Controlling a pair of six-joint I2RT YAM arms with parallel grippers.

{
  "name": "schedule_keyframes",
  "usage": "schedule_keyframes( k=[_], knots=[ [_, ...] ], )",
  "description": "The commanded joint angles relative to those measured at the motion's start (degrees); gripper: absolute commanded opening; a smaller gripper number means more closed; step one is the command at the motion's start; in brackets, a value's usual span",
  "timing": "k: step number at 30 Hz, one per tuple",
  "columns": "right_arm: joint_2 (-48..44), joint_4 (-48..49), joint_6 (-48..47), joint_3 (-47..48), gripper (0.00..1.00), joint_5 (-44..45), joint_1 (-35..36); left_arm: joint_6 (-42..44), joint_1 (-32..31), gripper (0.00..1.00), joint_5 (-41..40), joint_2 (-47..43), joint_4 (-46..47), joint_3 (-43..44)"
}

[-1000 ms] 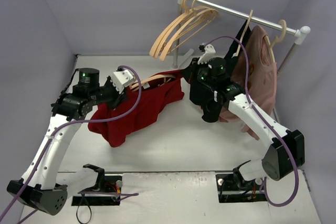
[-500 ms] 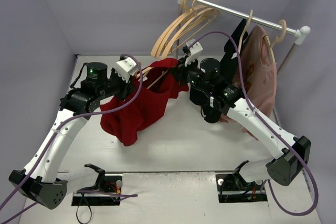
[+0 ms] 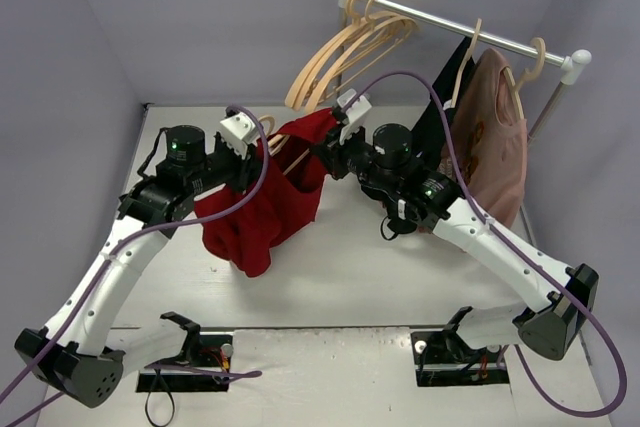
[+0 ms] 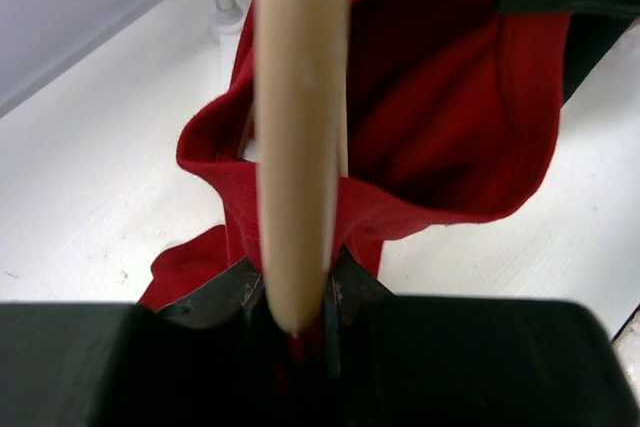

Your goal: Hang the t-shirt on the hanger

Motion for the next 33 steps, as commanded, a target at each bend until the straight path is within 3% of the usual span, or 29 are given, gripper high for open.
schedule_keyframes(
  k=[1, 11, 19, 22, 23, 26, 31, 33],
  knots=[
    [-2.1, 3.3, -0.4, -1.3, 0.00, 2.3, 1.7, -2.4, -0.1, 0.00, 1.2, -3.7, 10.7, -1.0],
    [0.9, 3.2, 2.7, -2.0, 0.00, 7.7, 11.4, -3.6, -0.2, 0.00, -5.5, -7.9, 10.7, -5.2],
    [4.4, 3.3, 4.2, 1.0, 0.02, 15.6, 13.8, 0.4, -0.3, 0.00, -1.0, -10.0, 9.0, -7.0],
    [3.7, 3.2, 2.5, 0.9, 0.14, 15.4, 13.5, 4.3, -0.2, 0.00, 2.4, -10.5, 6.4, -6.8],
    [2.9, 3.1, 1.7, 0.7, 0.24, 15.0, 13.3, 5.1, -0.2, 0.00, 3.2, -10.5, 6.0, -6.8],
    [0.3, 2.0, -0.9, 0.0, 0.39, 14.5, 12.2, 7.9, 0.0, 0.00, 5.7, -10.9, 4.3, -7.4],
    [-3.9, -0.4, -4.7, 0.4, 0.50, 9.6, 8.1, 10.4, 0.9, 0.00, 9.6, -10.0, 3.4, -8.1],
    [-5.5, -2.9, -5.3, 1.4, 0.53, 2.6, 4.4, 11.0, 1.5, 0.00, 11.2, -9.1, 3.2, -7.8]
  ],
)
